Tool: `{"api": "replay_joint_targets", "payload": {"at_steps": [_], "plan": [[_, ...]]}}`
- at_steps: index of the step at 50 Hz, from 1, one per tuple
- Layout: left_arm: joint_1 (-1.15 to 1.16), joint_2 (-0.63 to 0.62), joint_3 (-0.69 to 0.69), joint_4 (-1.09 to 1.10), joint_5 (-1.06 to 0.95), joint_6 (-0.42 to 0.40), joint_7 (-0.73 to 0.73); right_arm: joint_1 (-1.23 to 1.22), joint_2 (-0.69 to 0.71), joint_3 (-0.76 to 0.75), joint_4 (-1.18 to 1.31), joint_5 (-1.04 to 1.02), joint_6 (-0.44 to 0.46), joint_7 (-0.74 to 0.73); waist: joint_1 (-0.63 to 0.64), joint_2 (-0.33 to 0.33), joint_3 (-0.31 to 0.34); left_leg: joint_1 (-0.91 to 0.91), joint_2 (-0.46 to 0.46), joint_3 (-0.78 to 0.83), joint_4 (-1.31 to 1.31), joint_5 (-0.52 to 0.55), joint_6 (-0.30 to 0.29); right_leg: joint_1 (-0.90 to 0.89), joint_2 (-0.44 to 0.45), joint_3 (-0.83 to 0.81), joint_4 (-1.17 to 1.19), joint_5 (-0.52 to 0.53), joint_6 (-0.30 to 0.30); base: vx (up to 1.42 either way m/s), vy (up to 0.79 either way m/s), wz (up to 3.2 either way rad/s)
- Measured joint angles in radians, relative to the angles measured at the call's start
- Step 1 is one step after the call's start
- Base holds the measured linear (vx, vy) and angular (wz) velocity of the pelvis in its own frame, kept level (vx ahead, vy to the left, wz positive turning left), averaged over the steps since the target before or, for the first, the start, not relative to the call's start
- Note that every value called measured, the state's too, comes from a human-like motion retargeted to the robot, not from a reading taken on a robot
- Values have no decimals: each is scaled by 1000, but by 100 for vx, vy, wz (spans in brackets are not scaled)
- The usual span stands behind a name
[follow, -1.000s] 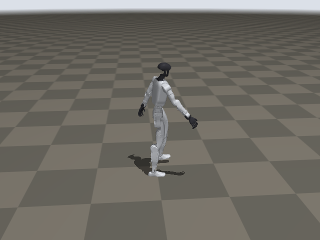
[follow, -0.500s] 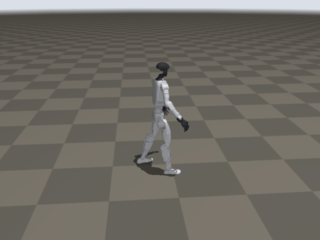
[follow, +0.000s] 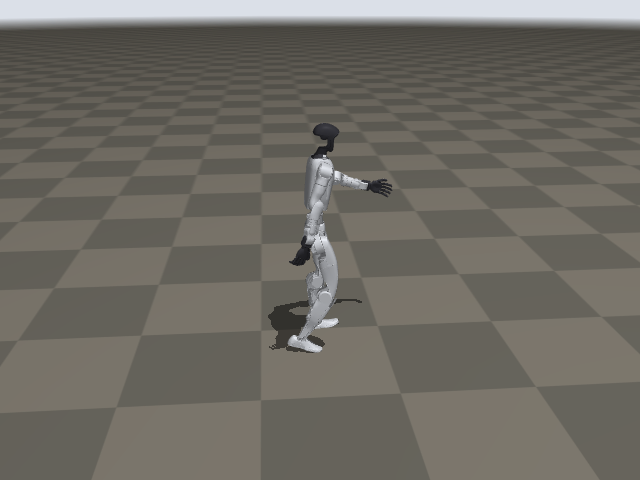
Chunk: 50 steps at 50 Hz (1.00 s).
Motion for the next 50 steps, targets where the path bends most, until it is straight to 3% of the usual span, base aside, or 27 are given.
{"api": "replay_joint_targets", "payload": {"at_steps": [4, 8, 12, 17, 20, 25, 29, 33, 38, 45, 50], "plan": [[156, -38, -5, 18, 26, 22, -31, -138, -16, -18, -36, -12, 4, -107, 59, -7, -23, -35, 3, 50, -14, 36, -9, 113, 10, 51, -16, 69, 6, -39, -11, -64], [328, -101, 49, 109, 96, 47, -56, -312, -49, -49, -110, -37, 5, -225, 120, -23, -27, -78, -11, 102, -37, 77, -29, 253, -5, 77, -270, 72, 17, -46, -17, -51], [485, -174, 166, 253, 191, 44, -8, -517, -103, -64, -185, -80, 1, -316, 179, -42, 7, -128, -38, 143, -45, 68, -37, 329, -38, 77, -529, -12, 54, -52, -19, -30], [676, -255, 347, 451, 287, 27, 117, -748, -203, -31, -257, -135, -9, -361, 232, -32, 71, -163, -62, 153, -45, 3, -16, 328, -56, 85, -652, 37, 82, -51, -15, -4], [790, -270, 411, 543, 301, 48, 144, -838, -265, -3, -308, -131, -8, -361, 249, -33, 95, -164, -84, 138, -45, -6, 14, 288, -67, 79, -660, 70, 98, -48, -10, 19], [969, -262, 376, 581, 285, 108, 91, -879, -342, -1, -424, -14, -3, -366, 250, -87, 100, -164, -145, 108, 57, -26, 114, 192, -126, 52, -655, 120, 149, -43, -5, 42], [1073, -246, 332, 549, 265, 133, 39, -801, -356, -46, -507, 95, -14, -366, 226, -160, 77, -171, -195, 83, 257, -104, 198, 134, -198, 21, -680, 165, 197, -36, -3, 65], [1099, -226, 329, 522, 258, 139, 7, -661, -322, -87, -530, 143, -22, -347, 191, -197, 39, -159, -181, 29, 485, -193, 223, 101, -205, -17, -705, 201, 201, -32, -8, 59], [995, -218, 371, 521, 262, 132, 31, -477, -235, -91, -407, 72, 5, -304, 136, -181, 1, -32, -150, -61, 534, -187, 190, 83, -187, -69, -716, 230, 201, -31, 11, 49], [599, -208, 450, 566, 200, 64, 147, -309, -97, -96, -73, -104, 31, -195, 21, -121, -16, 166, -100, -140, 174, -144, 32, 38, -143, -172, -742, 307, 201, -42, 21, 61], [290, -189, 367, 542, 227, 3, 160, -197, -38, -107, 18, -115, 15, -134, -64, -95, -5, 162, -82, -143, 28, -146, -54, -10, -126, -226, -747, 286, 201, -48, 22, 50]]}}
